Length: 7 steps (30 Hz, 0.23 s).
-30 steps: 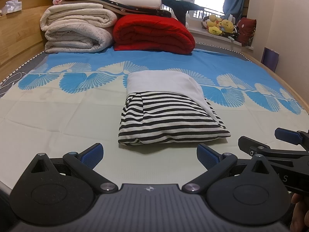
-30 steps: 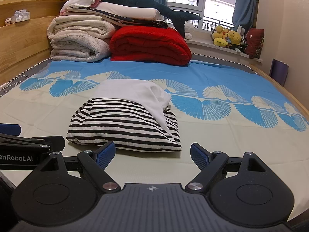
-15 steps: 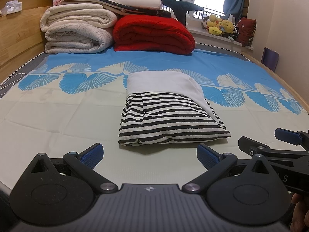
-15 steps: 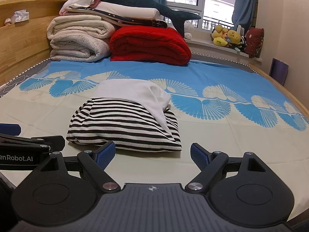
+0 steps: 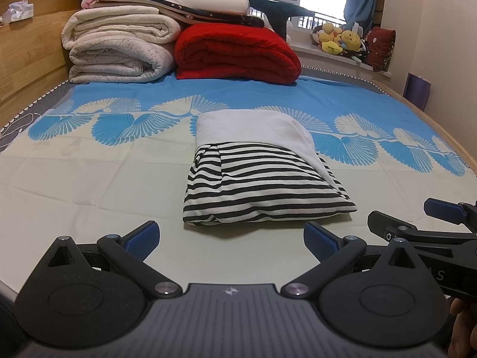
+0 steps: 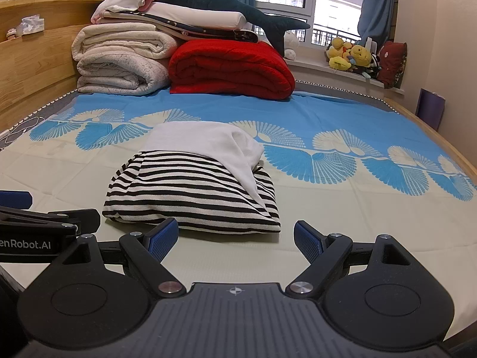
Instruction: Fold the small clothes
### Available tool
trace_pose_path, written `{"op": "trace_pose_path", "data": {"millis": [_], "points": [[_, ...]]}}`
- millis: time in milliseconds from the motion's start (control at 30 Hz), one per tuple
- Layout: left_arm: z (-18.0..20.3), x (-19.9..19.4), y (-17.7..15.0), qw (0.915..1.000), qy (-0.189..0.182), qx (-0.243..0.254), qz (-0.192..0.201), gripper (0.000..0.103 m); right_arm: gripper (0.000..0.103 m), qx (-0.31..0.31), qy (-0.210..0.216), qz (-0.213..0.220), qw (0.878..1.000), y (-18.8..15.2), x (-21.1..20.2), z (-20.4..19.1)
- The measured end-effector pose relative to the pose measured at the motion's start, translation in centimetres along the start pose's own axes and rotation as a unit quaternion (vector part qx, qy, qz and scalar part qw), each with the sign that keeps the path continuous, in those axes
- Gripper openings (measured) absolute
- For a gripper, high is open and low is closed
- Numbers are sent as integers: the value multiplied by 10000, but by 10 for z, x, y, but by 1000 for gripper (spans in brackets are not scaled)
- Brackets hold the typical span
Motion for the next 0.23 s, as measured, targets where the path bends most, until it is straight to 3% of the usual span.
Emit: {"op": "trace_pose_path", "data": {"millis": [233], "points": [[-2, -3, 5, 9999, -50, 55, 91, 103, 85, -26, -12, -11, 10000, 0, 1, 0]]}}
Point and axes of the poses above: each gripper's, at about its wrist camera, not at the fingertips, and x roughly the way its jaws point, z to its right, y to its top, the point moved 10 cm from there along x, roughly the way its jaws point, and after that the axes turned 3 degrees about -x, right-handed, at the moved point
